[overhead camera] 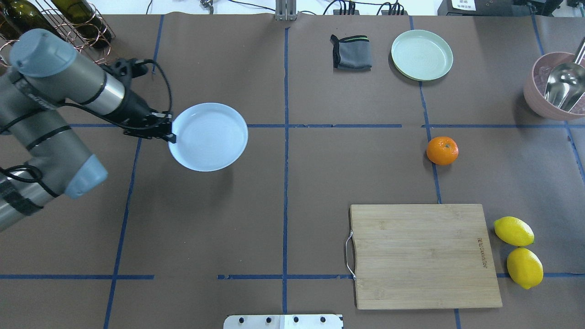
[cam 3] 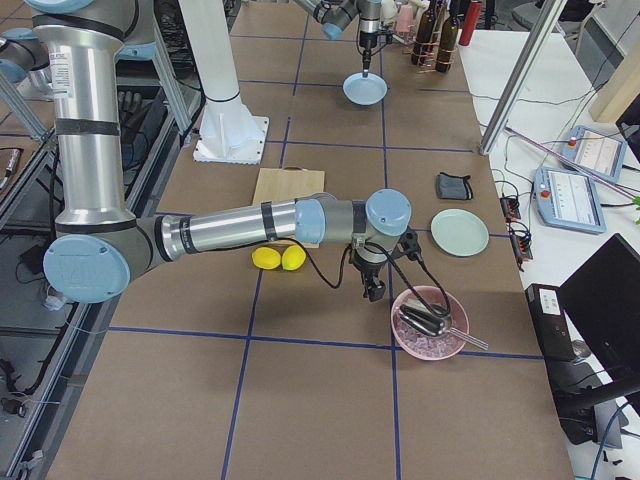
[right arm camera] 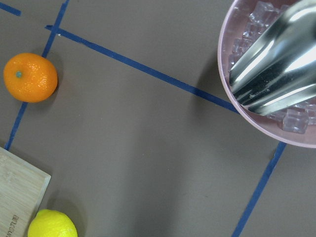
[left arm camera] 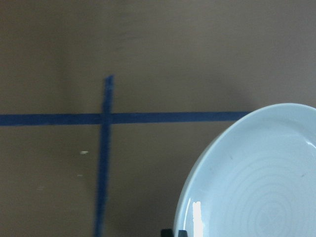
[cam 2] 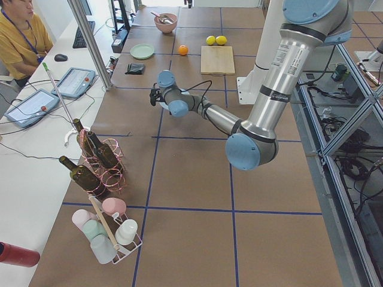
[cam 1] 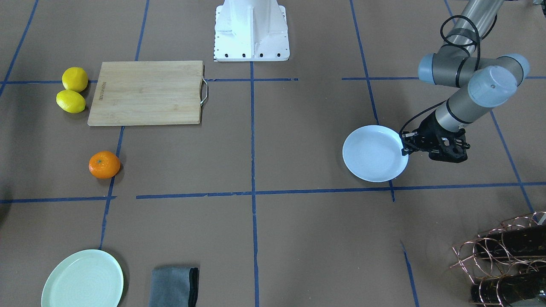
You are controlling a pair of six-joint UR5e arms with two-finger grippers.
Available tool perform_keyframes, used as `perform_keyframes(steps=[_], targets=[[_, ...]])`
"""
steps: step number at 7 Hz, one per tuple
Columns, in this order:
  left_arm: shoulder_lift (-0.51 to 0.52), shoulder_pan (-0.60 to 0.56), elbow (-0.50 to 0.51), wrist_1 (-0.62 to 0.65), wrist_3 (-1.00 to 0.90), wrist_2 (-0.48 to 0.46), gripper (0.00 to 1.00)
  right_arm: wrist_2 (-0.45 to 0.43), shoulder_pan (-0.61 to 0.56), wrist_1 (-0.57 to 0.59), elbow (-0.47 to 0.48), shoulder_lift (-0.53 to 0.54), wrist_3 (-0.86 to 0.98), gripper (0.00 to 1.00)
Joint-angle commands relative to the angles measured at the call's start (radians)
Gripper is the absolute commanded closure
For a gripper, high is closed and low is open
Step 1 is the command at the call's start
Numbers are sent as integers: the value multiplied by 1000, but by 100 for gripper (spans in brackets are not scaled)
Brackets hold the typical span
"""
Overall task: Pick orange to plate
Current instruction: 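Slide the white plate with the left gripper toward the table center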
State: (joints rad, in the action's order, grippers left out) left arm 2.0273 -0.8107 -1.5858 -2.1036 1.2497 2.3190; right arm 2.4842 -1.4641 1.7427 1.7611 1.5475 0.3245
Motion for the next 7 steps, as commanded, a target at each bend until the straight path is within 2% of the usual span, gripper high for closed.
perform_keyframes(steps=[1,2,3,5,6,7], targets=[[188,149,80,-7,183,-118,100,16,24,-53,1,-4,-54,0],[212,192,139,-51,183,-174,100,16,54,-107,-2,-4,-126,0],[208,209,180,-77,183,-185,100,16,83,-156,0,-4,-209,0],[206,249,216,-82,182,-246,100,15,158,-241,-2,-4,-347,0],[203,255,216,-107,179,-253,95,13,203,-297,-3,-10,-428,0],[197,255,211,-104,178,-256,17,9,243,-363,-3,-12,-559,0]])
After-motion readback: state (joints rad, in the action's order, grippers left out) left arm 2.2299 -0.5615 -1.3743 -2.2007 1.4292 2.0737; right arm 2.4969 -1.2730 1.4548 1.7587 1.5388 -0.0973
